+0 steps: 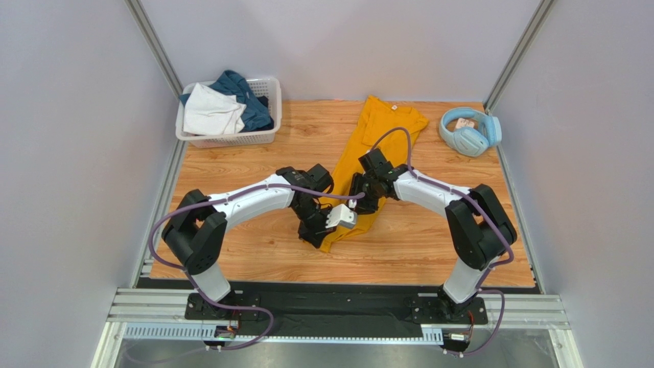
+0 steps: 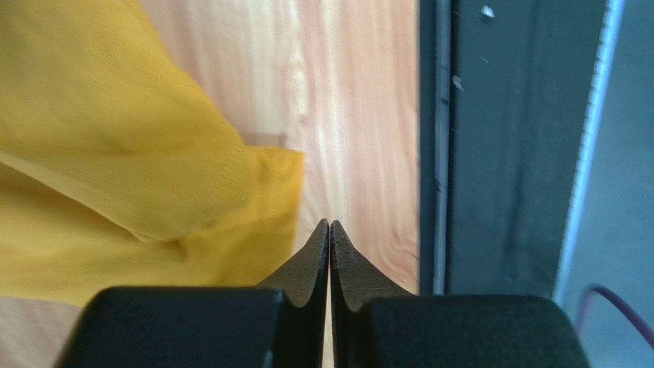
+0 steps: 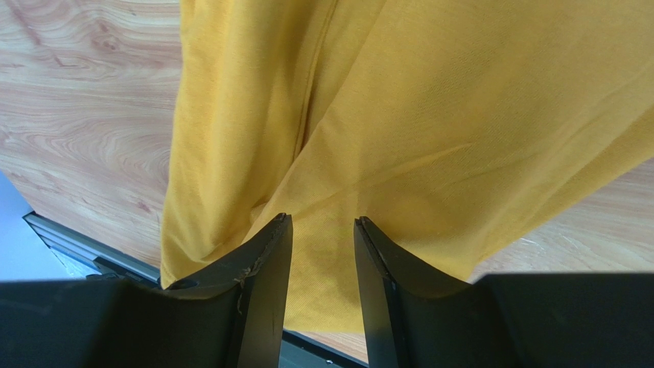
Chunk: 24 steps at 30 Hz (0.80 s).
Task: Fold and stack the t-shirts
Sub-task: Fold the tshirt
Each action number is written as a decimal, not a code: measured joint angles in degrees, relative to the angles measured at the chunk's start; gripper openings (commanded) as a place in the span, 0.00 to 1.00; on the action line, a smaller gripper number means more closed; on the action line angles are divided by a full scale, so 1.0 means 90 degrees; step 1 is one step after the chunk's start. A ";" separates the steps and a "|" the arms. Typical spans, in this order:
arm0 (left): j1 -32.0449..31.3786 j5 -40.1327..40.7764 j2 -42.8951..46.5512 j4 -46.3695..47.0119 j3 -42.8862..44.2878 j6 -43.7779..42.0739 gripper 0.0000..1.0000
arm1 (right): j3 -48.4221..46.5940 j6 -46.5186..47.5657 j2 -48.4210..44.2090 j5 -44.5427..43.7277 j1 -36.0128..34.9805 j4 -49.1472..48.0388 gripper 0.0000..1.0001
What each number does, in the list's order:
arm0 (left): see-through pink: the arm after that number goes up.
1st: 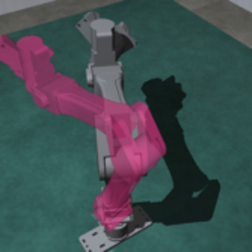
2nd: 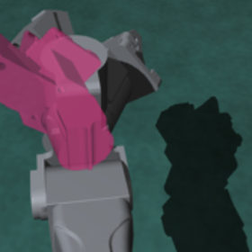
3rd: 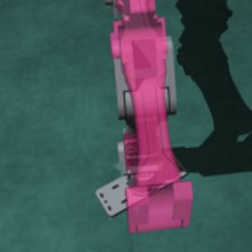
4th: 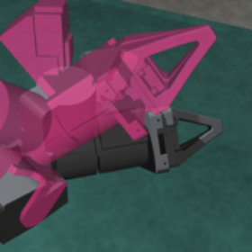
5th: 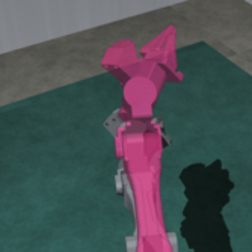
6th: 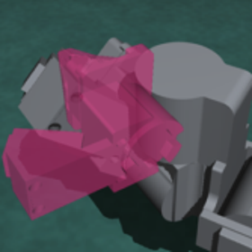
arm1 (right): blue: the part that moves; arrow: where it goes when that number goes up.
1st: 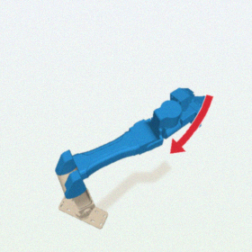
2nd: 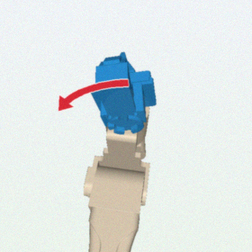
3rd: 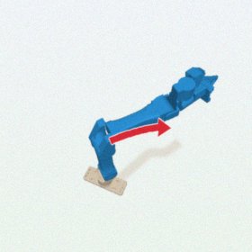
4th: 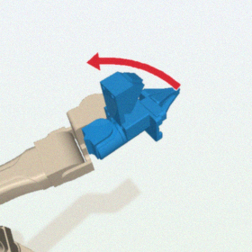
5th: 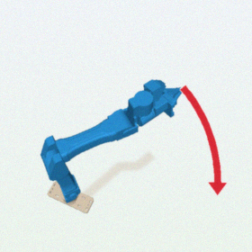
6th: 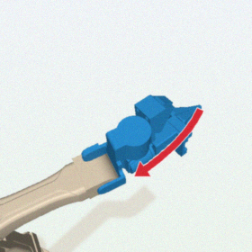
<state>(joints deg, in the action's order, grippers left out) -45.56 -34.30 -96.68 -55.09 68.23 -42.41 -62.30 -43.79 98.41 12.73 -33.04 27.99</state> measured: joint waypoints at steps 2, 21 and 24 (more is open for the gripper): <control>-0.0041 0.0155 0.0032 0.0406 -0.0168 0.0114 0.19 | 0.0000 0.0000 0.0119 0.0046 0.0000 -0.0005 0.40; -0.0483 0.0991 -0.0121 0.1248 -0.0556 0.0350 0.48 | 0.0002 -0.0017 0.0306 0.0216 0.0005 -0.0117 0.38; -0.0573 0.0976 -0.0124 0.1071 -0.0585 0.0238 0.49 | 0.0002 -0.0017 0.0308 0.0221 0.0027 -0.0119 0.37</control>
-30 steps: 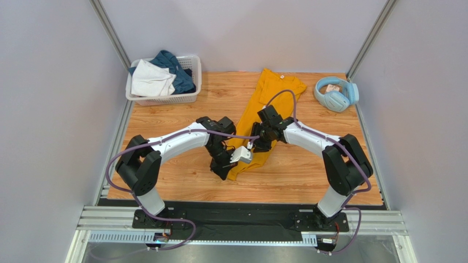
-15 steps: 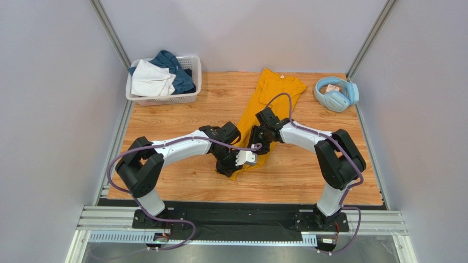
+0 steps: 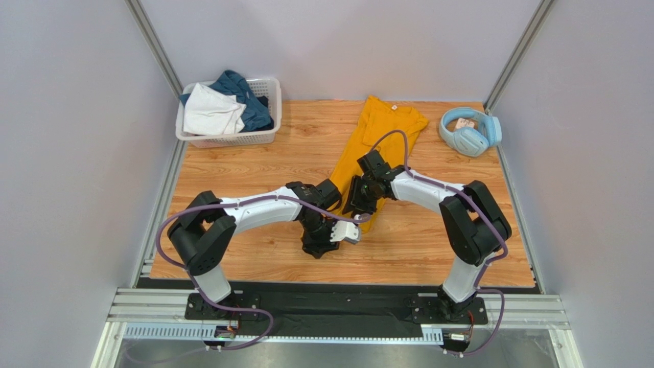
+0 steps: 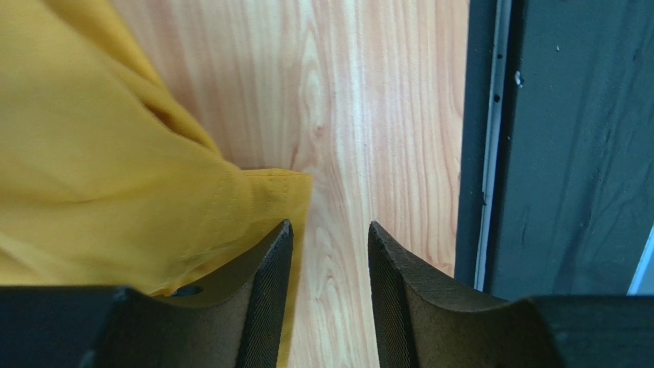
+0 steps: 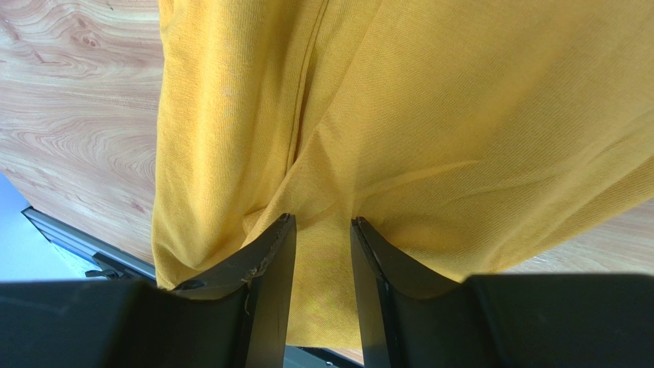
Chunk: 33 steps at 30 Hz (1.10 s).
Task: Fold and stack the t-shirts
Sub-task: Fold the tshirt
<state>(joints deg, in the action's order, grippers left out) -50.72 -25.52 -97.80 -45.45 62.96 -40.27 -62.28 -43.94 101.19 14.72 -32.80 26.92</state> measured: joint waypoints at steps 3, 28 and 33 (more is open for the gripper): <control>-0.0041 0.0019 0.0000 -0.0075 -0.0087 -0.0085 0.54 | 0.0000 0.0000 0.0000 0.0015 0.0000 -0.0002 0.36; -0.0066 0.1800 0.0406 0.2562 -0.1168 0.0192 0.11 | 0.0381 -0.0032 0.0000 0.0163 0.0012 -0.0287 0.28; -0.0066 0.1897 0.0291 0.2577 -0.1100 0.0151 0.00 | 0.0478 -0.0051 0.0000 0.0214 0.0012 -0.0389 0.28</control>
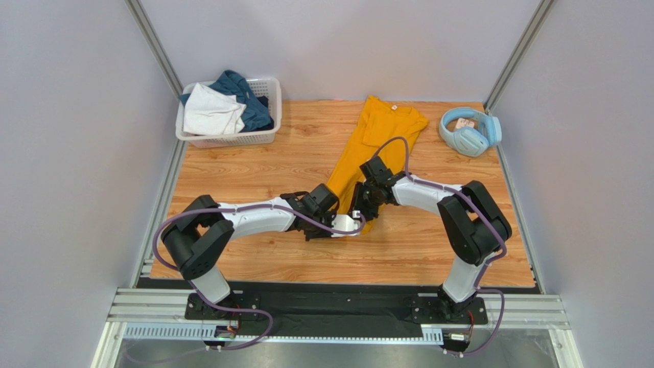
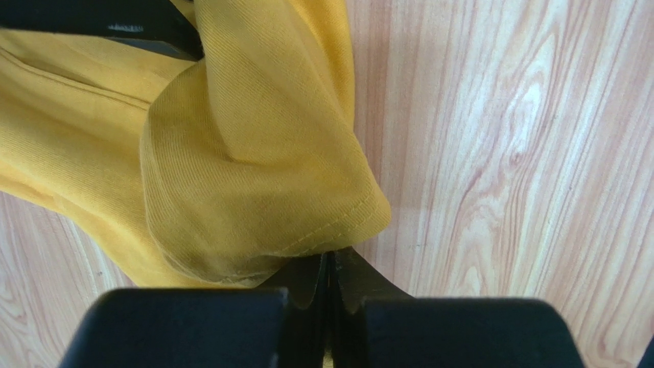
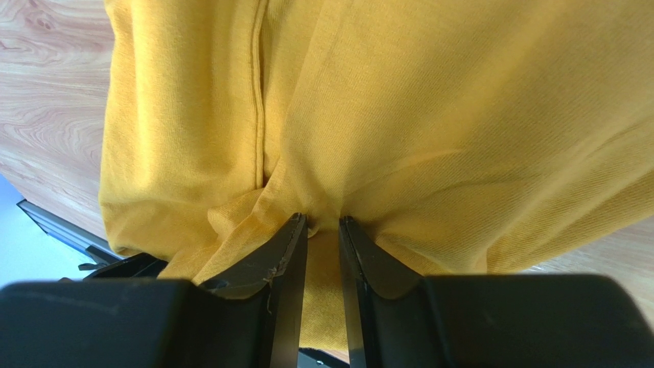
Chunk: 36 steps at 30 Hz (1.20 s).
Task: Fold and stack the t-shirts
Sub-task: Fold the tshirt
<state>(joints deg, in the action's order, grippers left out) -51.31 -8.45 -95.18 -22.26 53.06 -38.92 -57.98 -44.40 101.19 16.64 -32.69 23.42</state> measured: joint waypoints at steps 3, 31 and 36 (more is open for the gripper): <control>0.0002 -0.0036 0.0000 -0.0228 0.0087 0.0002 0.00 | 0.0039 -0.0007 0.0000 0.0000 0.0000 -0.0024 0.27; 0.2038 -0.1717 0.1338 -0.2832 0.1137 -0.0255 0.06 | 0.0036 0.0066 -0.0078 0.0090 0.0015 0.0175 0.37; 0.2038 -0.1940 0.1139 -0.3036 0.1137 -0.0223 0.38 | -0.0845 0.0216 -0.0095 -0.0063 -0.0029 0.0784 0.44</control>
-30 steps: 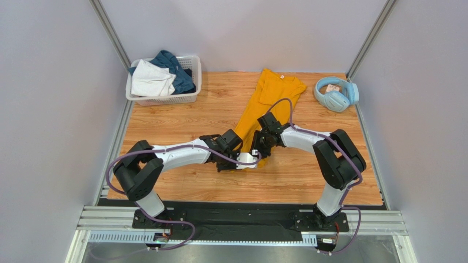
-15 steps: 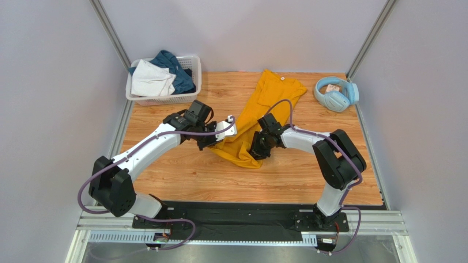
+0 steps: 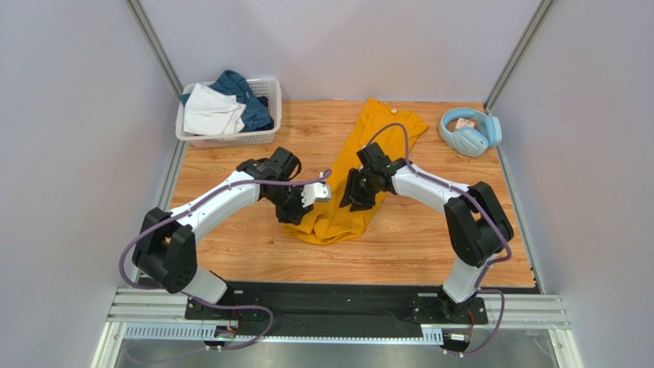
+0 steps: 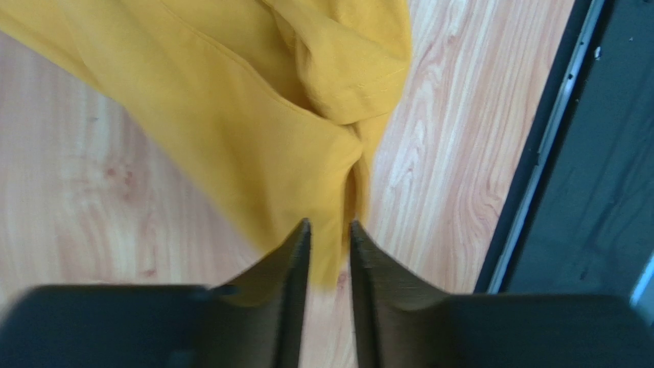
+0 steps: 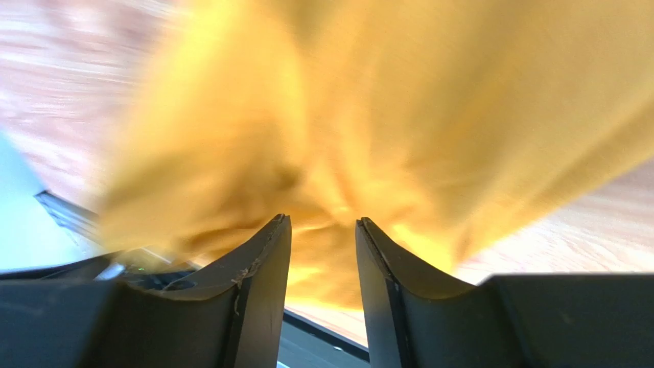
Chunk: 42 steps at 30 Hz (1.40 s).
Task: Fold and stack the t-shirts
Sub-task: Fold the tshirt
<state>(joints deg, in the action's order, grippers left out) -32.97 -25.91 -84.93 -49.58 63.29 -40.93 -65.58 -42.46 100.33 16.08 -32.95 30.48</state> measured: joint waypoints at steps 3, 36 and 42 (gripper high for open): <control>0.0002 -0.0102 -0.0206 -0.0126 0.0000 0.0083 0.38 | -0.0597 0.0107 -0.0068 -0.0126 -0.0107 0.0197 0.45; 0.2849 -0.1838 0.0850 0.1610 -0.0398 0.2351 0.24 | -0.0211 0.1515 0.0085 0.0867 -0.1749 0.0765 0.51; 0.3718 -0.2509 0.0818 0.1336 -0.0131 0.2419 0.24 | -0.0607 0.2079 0.0121 0.0379 -0.1865 0.1090 0.61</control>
<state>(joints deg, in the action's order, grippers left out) 0.49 -48.49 -77.56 -37.56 62.11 -19.16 -71.05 -23.75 101.43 19.49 -49.74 40.29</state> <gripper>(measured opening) 0.242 0.586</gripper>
